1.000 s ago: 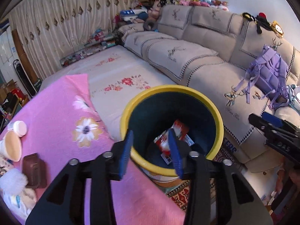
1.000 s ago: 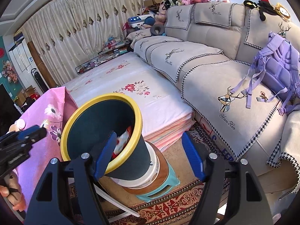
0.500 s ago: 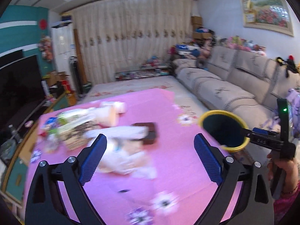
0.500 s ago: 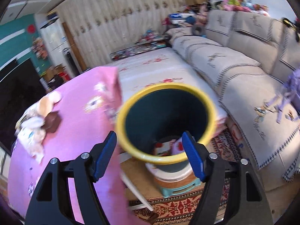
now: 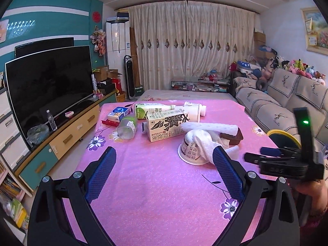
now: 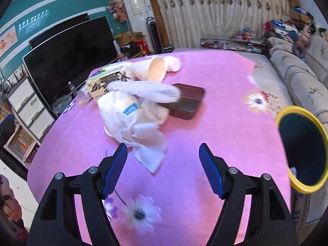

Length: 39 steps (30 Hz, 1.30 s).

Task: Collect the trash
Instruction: 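Grasp the white tissue beside the bowl with the right gripper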

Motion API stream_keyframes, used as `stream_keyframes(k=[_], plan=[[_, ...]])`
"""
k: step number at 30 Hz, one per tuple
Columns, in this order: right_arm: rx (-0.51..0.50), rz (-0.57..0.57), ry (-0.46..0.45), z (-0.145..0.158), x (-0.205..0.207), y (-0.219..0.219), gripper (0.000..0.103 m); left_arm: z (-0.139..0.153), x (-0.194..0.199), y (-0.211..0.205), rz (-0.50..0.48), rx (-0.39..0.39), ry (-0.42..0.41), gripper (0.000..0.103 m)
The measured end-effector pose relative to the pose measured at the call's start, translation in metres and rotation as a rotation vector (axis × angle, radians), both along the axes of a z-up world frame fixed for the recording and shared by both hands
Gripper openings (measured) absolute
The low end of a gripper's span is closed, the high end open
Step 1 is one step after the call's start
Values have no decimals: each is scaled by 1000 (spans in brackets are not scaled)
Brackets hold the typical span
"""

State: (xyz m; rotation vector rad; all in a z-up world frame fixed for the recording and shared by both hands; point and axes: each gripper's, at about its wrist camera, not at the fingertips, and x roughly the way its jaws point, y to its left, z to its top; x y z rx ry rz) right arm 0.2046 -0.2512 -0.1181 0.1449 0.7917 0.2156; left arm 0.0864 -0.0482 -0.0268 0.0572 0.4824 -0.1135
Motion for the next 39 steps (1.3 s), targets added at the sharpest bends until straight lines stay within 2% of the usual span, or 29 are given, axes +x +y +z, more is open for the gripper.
stream_keyframes(k=[6,11,13,15,17,19,24,31,35,39], plan=[[-70,46,62,-16,28,34,68,-2,-1,4,5,4,-10,94],[-31,75,115,-30,39,39,63,-5,4,6,7,-10,4,94],[-41,78,104,-31,41,41,52,-6,4,7,4,-17,7,94],[-34,94,98,-29,45,45,18,-7,4,7,4,-21,6,94],[-22,113,82,-24,44,47,6,-8,5,8,8,-21,6,94],[-38,127,52,-16,32,49,5,-9,5,10,10,-22,6,94],[1,195,-1,13,-3,48,4,-13,6,8,12,-23,13,94],[104,263,-129,73,-57,29,4,-17,6,4,8,-23,22,94],[101,239,-230,108,-77,13,4,-17,5,0,-1,-15,17,94],[95,192,-248,123,-79,-6,3,-18,5,0,-5,-14,16,94]])
